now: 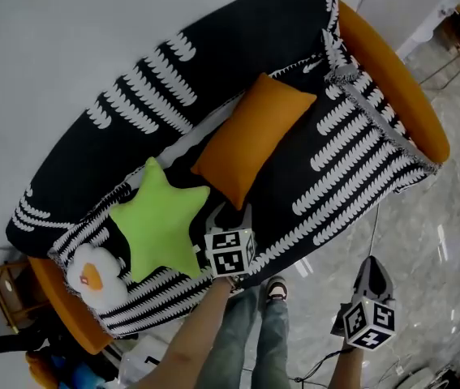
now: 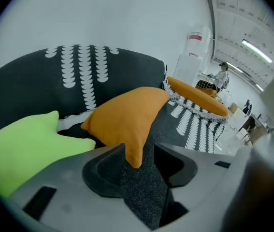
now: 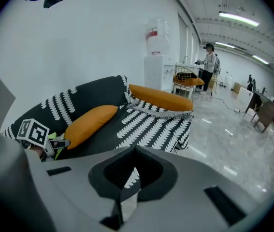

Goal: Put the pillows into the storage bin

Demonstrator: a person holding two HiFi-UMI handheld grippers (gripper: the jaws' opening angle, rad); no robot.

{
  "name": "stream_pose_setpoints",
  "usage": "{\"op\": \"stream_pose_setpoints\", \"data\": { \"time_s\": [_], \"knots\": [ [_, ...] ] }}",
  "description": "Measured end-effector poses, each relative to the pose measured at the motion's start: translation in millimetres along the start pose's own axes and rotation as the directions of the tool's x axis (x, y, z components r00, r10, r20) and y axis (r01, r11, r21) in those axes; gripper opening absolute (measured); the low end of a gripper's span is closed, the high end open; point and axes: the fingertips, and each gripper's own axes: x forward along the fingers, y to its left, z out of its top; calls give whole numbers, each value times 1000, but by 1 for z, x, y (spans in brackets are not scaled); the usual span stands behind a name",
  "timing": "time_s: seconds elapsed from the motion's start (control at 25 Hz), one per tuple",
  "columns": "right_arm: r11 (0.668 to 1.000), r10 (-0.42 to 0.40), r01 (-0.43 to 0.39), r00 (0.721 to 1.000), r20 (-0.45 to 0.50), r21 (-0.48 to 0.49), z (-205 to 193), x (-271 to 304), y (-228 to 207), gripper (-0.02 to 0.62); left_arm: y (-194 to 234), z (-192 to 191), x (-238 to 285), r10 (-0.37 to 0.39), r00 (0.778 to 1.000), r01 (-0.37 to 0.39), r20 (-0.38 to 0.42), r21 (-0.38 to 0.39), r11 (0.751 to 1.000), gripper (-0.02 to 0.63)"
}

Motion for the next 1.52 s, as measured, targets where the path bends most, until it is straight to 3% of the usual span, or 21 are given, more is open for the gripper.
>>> {"op": "stream_pose_setpoints", "data": {
  "time_s": [0.28,0.76,1.08,1.52],
  "knots": [
    [1000,15,-15,999,-30,0,-14,15,12,2,14,-19,24,19,999,-18,-41,14,1000,184],
    [1000,-9,8,999,-50,-10,-7,8,13,2,20,-4,21,31,999,-33,-43,-43,999,57],
    [999,-34,34,999,-3,-13,22,-7,6,2,12,41,2,19,1000,-19,19,-7,1000,29],
    [1000,-28,27,998,64,14,78,-48,-2,2,-14,127,-56,-14,995,19,95,-53,998,29]
  ]
}}
